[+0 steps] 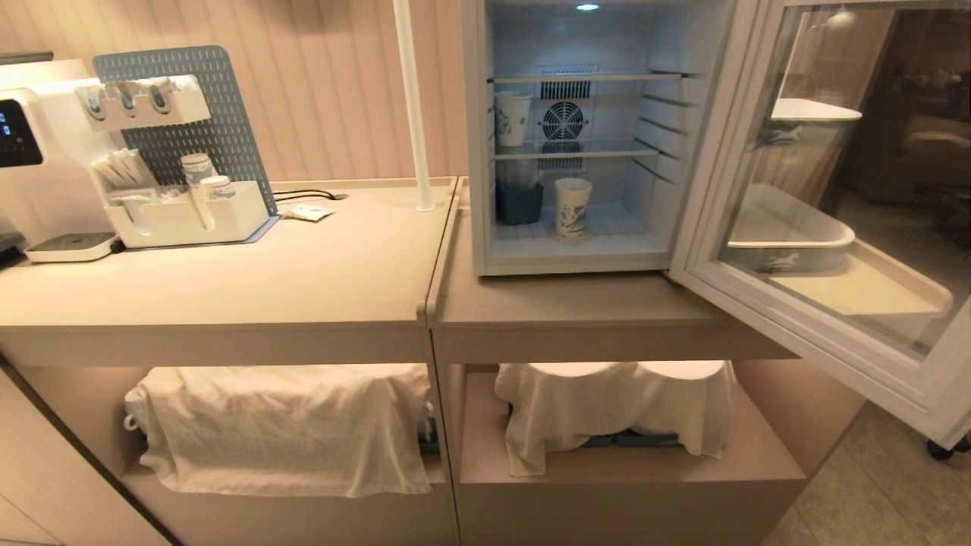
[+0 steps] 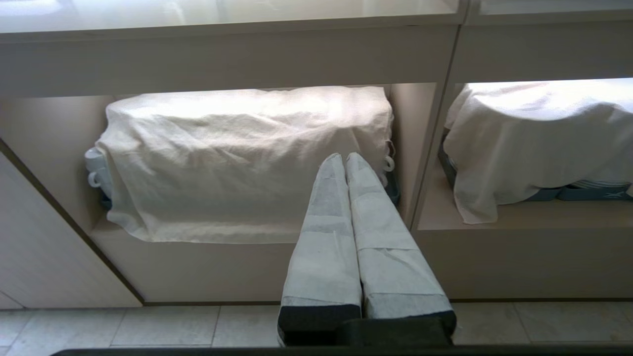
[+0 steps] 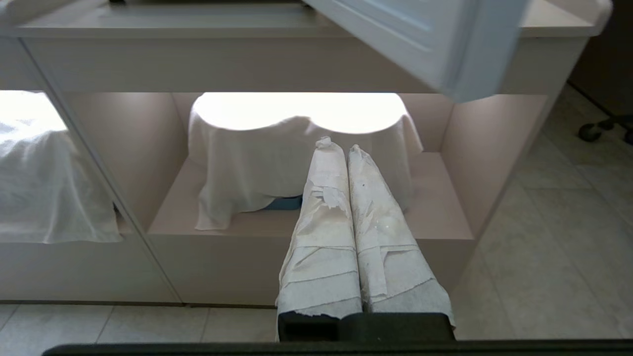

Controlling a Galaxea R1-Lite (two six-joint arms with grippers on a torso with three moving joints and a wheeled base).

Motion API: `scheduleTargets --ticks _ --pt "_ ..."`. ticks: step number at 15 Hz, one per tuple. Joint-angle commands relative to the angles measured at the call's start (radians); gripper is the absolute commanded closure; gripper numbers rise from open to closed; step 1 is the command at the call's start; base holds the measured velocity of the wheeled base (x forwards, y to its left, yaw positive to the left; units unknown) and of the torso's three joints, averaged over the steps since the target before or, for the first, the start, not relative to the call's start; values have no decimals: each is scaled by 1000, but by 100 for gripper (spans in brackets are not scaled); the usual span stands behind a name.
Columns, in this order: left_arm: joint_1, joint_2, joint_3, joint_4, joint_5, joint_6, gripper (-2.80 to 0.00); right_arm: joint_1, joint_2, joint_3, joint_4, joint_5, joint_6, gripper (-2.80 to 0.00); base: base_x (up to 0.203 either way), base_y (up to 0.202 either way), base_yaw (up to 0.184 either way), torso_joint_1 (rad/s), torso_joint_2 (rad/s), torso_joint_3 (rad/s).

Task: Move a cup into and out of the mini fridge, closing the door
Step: Close the freezer door

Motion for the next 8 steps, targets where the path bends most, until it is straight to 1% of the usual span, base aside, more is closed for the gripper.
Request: scheduleTargets --ticks 1,8 --pt "0 0 1 -1 0 -1 0 0 1 0 0 0 -1 0 0 -200 1 2 1 1" --pt "1 -1 1 -2 0 0 0 0 1 0 0 1 -5 0 0 -194 0 2 2 5"
